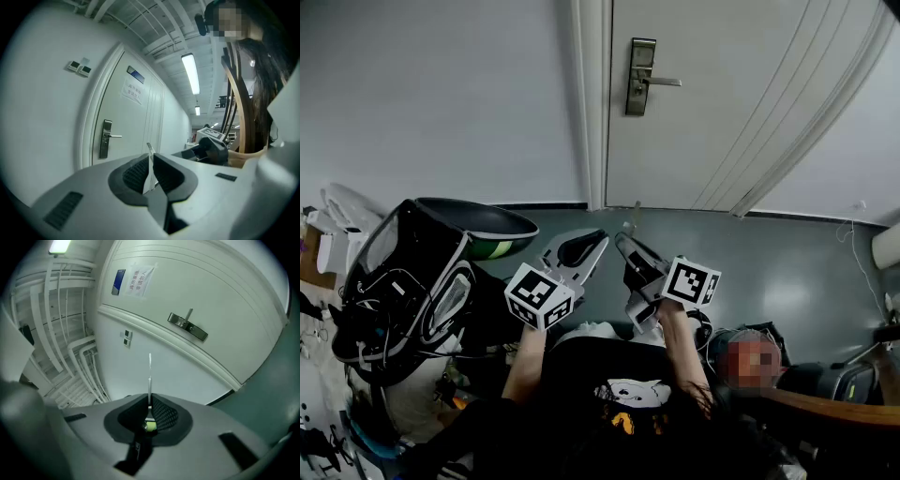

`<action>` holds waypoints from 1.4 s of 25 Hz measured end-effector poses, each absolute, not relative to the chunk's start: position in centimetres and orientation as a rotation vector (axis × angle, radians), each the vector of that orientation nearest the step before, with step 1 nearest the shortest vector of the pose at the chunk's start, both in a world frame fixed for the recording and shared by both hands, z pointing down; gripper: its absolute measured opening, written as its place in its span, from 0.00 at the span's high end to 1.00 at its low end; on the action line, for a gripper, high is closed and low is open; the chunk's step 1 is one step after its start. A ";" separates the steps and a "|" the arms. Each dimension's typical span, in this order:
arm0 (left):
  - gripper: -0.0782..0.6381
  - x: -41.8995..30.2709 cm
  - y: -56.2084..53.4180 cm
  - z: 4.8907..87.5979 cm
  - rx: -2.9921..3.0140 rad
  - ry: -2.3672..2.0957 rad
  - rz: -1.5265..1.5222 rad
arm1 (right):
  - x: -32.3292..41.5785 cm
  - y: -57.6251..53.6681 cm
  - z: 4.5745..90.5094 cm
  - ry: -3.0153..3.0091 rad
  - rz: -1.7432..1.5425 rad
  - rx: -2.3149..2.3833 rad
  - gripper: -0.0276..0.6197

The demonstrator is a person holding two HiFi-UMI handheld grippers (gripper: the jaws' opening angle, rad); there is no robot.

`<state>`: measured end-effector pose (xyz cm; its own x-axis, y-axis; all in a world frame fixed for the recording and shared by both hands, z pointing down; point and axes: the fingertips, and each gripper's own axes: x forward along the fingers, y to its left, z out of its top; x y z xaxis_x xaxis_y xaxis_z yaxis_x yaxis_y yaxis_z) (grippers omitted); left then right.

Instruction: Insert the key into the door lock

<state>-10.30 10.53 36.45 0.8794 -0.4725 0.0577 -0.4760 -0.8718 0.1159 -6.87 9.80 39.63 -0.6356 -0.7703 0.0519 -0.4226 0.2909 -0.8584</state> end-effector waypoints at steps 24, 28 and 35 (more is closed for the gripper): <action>0.84 -7.7 6.1 38.0 2.869 -0.691 0.048 | -4.3 6.4 40.2 2.217 -1.285 -1.114 0.92; 0.84 -6.0 3.3 38.4 2.867 -0.691 0.069 | -2.2 3.6 40.9 2.193 -1.298 -1.123 0.92; 0.84 -2.9 -4.8 38.3 2.856 -0.734 0.093 | 1.2 -4.3 41.2 2.215 -1.326 -1.105 0.92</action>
<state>-2.86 -4.83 38.26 0.8752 -0.4716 0.1076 -0.4836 -0.8589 0.1686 1.18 -4.33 41.23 -0.6439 -0.7581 0.1037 -0.4493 0.2650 -0.8531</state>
